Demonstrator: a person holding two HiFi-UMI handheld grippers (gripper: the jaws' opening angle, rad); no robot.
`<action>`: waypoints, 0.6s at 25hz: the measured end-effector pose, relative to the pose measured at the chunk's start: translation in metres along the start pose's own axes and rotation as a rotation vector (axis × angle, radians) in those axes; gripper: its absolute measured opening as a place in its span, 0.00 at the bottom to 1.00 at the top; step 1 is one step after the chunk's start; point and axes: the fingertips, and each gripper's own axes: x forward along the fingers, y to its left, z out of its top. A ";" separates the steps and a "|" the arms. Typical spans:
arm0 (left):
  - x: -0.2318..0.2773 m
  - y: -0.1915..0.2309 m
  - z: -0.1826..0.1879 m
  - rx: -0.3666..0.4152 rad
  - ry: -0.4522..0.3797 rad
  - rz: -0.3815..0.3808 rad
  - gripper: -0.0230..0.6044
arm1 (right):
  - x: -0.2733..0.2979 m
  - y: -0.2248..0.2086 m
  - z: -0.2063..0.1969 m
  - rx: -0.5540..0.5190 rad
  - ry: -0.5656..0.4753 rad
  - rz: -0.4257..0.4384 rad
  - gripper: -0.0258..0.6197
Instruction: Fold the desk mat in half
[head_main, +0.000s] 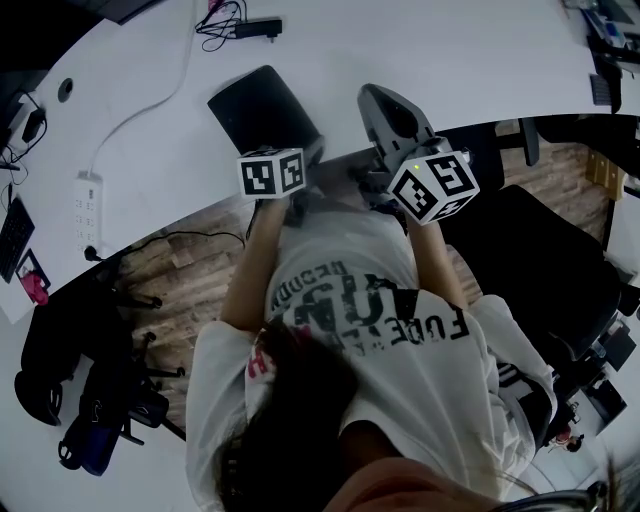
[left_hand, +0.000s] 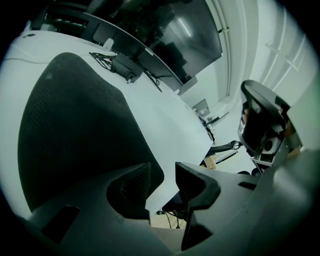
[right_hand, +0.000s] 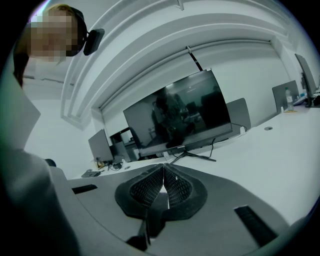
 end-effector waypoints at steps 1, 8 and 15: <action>-0.001 0.001 0.001 -0.008 -0.010 0.003 0.26 | 0.001 0.001 0.000 -0.001 0.000 0.004 0.04; -0.015 0.004 0.007 -0.037 -0.067 0.016 0.14 | 0.007 0.010 -0.005 -0.004 0.013 0.033 0.04; -0.023 0.001 0.009 -0.032 -0.090 0.017 0.06 | 0.008 0.014 -0.006 -0.004 0.013 0.044 0.04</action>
